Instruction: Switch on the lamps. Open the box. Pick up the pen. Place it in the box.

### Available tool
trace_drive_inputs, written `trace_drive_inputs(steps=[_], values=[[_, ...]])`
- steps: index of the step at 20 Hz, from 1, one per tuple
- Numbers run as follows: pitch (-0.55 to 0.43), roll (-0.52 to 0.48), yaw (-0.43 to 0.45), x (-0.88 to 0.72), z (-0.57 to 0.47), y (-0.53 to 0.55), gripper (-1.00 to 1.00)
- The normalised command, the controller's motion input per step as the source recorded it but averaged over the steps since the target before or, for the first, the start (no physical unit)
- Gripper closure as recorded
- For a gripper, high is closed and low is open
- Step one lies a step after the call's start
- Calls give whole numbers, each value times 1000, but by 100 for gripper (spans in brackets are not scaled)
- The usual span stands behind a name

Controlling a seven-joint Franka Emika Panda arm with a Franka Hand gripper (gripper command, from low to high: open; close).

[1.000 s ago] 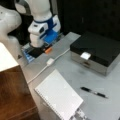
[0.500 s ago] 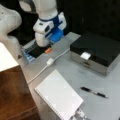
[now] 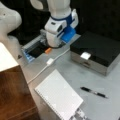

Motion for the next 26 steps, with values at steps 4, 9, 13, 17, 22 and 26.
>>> trace_drive_inputs(steps=[4, 9, 13, 17, 22, 26], values=[[248, 60, -79, 386, 53, -9, -100], [161, 137, -154, 358, -22, 26, -100], [60, 232, -169, 318, -9, -19, -100], [-5, 416, -200, 270, -65, -39, -100], [-20, 377, -99, 158, -163, -111, -100], [19, 240, -13, 74, -268, -82, -100]])
